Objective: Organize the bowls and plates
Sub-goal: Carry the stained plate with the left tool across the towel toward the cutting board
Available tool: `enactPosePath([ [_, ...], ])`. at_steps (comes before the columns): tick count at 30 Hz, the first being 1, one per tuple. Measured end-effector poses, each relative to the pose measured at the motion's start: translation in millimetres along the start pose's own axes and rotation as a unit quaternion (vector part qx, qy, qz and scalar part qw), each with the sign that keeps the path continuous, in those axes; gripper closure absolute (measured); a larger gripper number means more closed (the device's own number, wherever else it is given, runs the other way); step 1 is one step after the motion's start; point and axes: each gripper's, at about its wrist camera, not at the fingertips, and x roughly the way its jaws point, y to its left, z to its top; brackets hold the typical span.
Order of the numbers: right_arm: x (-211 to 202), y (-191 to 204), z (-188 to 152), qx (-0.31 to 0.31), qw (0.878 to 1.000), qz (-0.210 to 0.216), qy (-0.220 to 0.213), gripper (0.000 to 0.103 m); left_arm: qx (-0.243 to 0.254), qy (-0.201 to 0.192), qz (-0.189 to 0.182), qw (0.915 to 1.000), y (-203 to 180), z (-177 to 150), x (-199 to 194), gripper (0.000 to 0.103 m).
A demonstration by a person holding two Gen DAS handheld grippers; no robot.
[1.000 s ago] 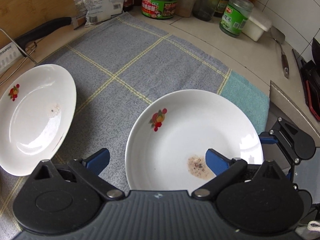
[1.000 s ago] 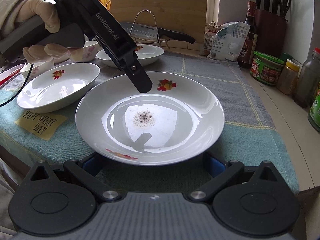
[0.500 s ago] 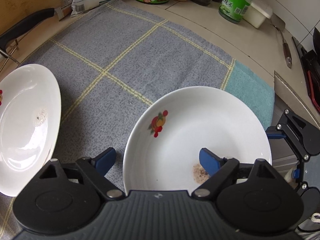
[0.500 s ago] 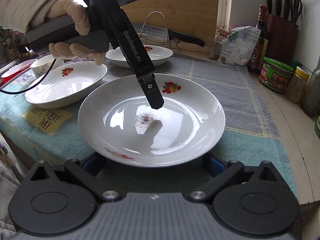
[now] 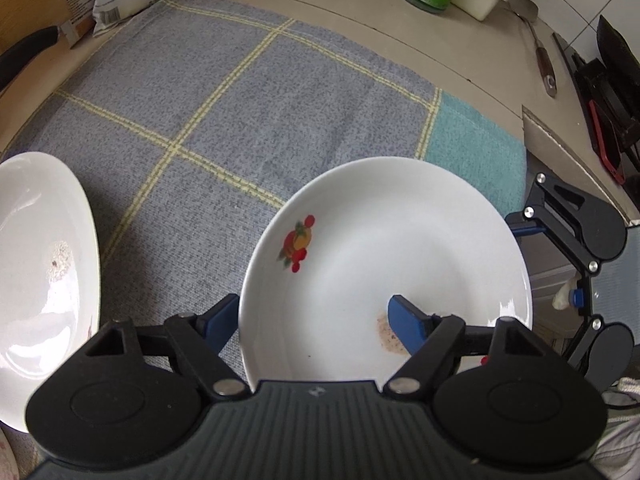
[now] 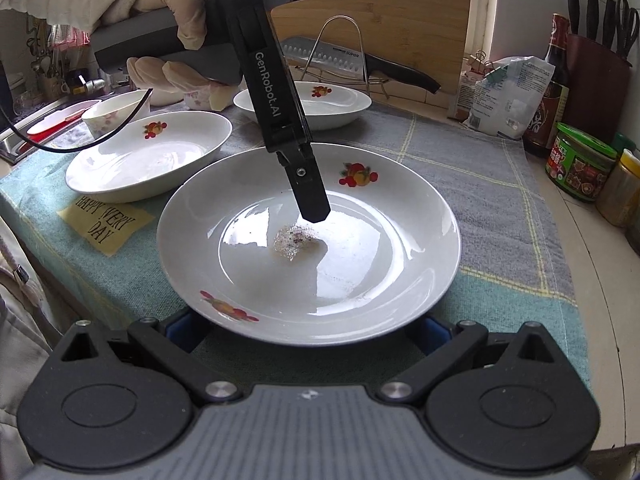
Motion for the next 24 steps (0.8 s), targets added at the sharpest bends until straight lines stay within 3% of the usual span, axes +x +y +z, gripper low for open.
enactPosePath([
  [5, -0.1, 0.2, -0.5, 0.001, 1.000, -0.004, 0.000, 0.000, 0.007, 0.001, -0.012, 0.9999, 2.4, 0.8, -0.6, 0.026],
  [8, -1.0, -0.7, -1.7, 0.001, 1.000, -0.003, -0.003, 0.000, 0.003, -0.002, -0.029, 0.9996, 6.2, 1.4, -3.4, 0.034],
  [14, -2.0, -1.1, -2.7, -0.005, 1.000, -0.002, -0.006, 0.000, 0.001, 0.002, -0.059, 0.9982, 14.2, 1.8, -5.8, 0.035],
  [24, -0.3, -3.3, -3.3, -0.003, 1.000, 0.005, -0.012, 0.000, -0.006, 0.004, -0.080, 0.9968, 22.8, 5.6, -7.0, 0.039],
])
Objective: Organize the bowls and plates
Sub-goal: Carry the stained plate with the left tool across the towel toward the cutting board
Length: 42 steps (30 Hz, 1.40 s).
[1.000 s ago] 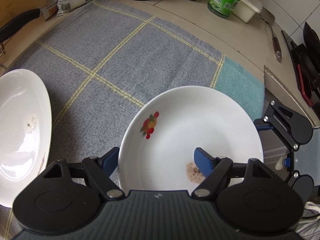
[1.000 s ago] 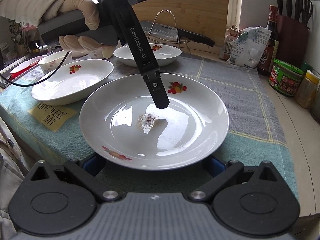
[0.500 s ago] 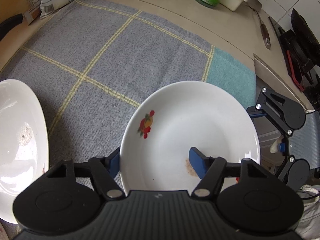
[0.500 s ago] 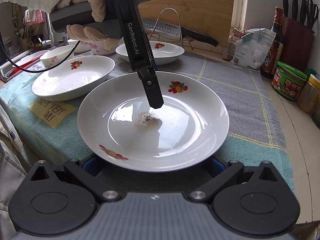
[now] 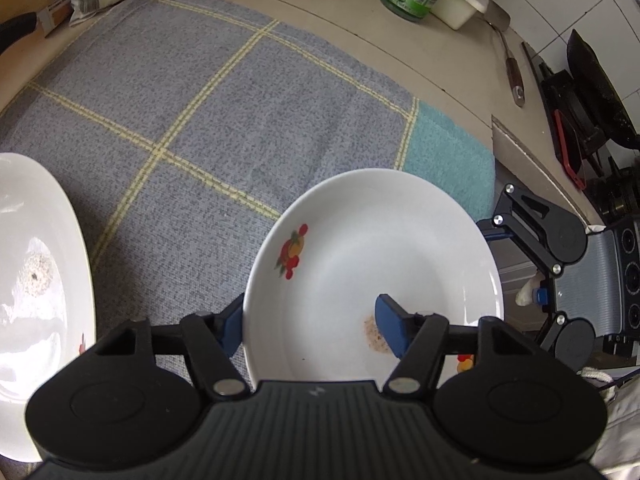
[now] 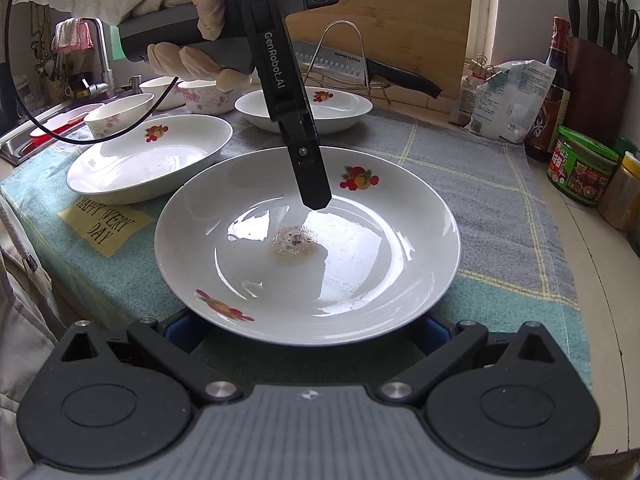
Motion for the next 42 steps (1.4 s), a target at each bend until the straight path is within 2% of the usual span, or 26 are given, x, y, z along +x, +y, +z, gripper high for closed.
enactPosePath([
  [17, 0.4, 0.1, 4.2, -0.003, 1.000, -0.004, 0.014, 0.000, 0.017, 0.005, 0.011, 0.9998, -3.2, -0.6, 0.6, 0.040],
  [33, 0.4, -6.2, 12.8, -0.006, 1.000, -0.005, 0.022, 0.000, 0.015, -0.015, 0.012, 0.9997, -2.4, 7.4, -9.8, 0.040],
  [42, 0.8, -25.3, 21.5, -0.011, 1.000, 0.000, 0.021, 0.000, 0.010, -0.032, 0.019, 0.9993, 0.9, 23.0, -15.2, 0.040],
])
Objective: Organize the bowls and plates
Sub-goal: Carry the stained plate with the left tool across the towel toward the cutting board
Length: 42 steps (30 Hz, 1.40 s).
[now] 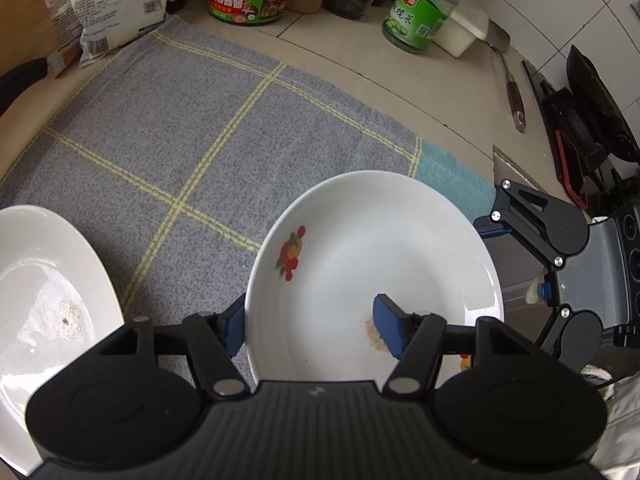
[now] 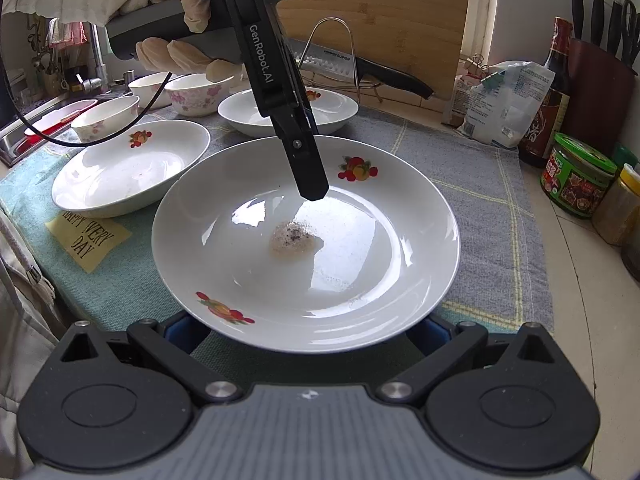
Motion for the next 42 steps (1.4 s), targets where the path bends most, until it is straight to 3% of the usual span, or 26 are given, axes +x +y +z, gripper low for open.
enactPosePath([
  [42, 45.1, -109.9, 23.7, 0.003, 1.000, -0.022, 0.014, 0.000, 0.002, -0.041, 0.029, 0.9987, 42.5, 97.3, 43.3, 0.039],
])
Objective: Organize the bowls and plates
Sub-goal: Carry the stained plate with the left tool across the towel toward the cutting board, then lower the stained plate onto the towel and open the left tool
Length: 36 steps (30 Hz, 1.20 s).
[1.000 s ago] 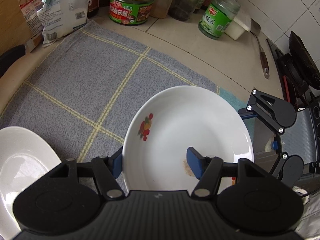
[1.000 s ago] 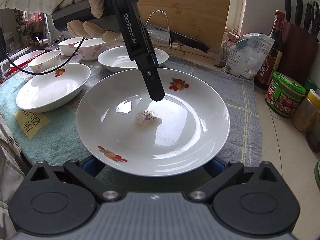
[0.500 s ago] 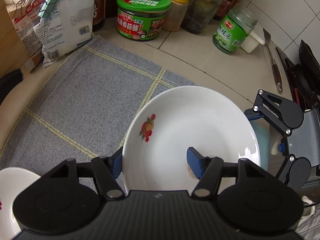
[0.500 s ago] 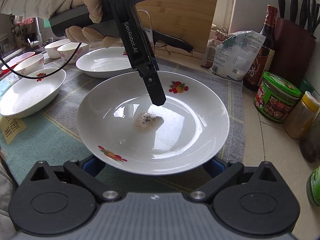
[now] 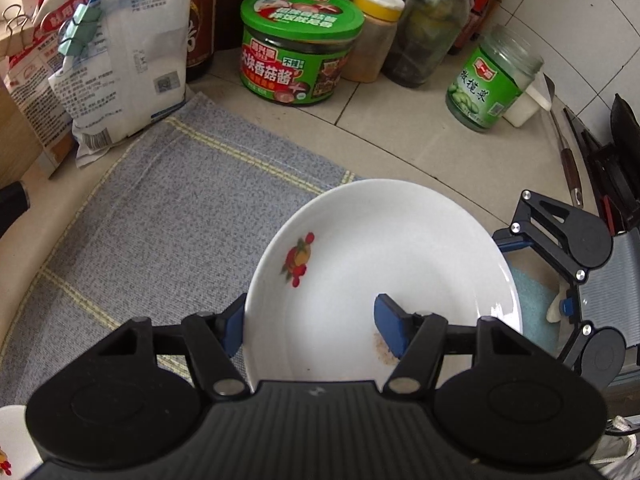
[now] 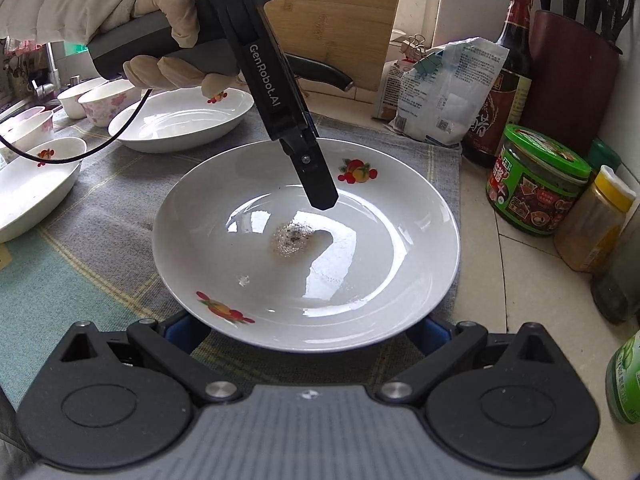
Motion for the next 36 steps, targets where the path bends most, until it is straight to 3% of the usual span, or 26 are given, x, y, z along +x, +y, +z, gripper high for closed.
enactPosePath([
  [14, 6.4, -1.0, -0.3, 0.013, 1.000, -0.001, 0.002, 0.000, -0.001, -0.002, -0.001, 1.0000, 5.1, 2.5, 5.7, 0.036],
  [18, 6.9, 1.5, 0.2, 0.013, 1.000, -0.006, 0.002, 0.000, -0.004, -0.009, -0.008, 0.9999, 2.6, 3.0, 8.1, 0.009],
  [19, 6.9, 1.9, 0.5, 0.013, 1.000, -0.007, 0.004, 0.000, -0.001, -0.012, -0.005, 0.9999, 0.8, 2.9, 8.4, 0.009],
  [28, -5.9, 3.6, -3.7, 0.036, 0.999, -0.026, 0.001, 0.000, -0.007, -0.035, 0.037, 0.9987, -4.3, -7.2, -8.3, 0.009],
  [36, -29.9, 14.9, -12.0, 0.093, 0.991, -0.094, -0.005, 0.000, 0.013, -0.104, 0.116, 0.9877, -35.5, -34.2, -52.5, 0.008],
])
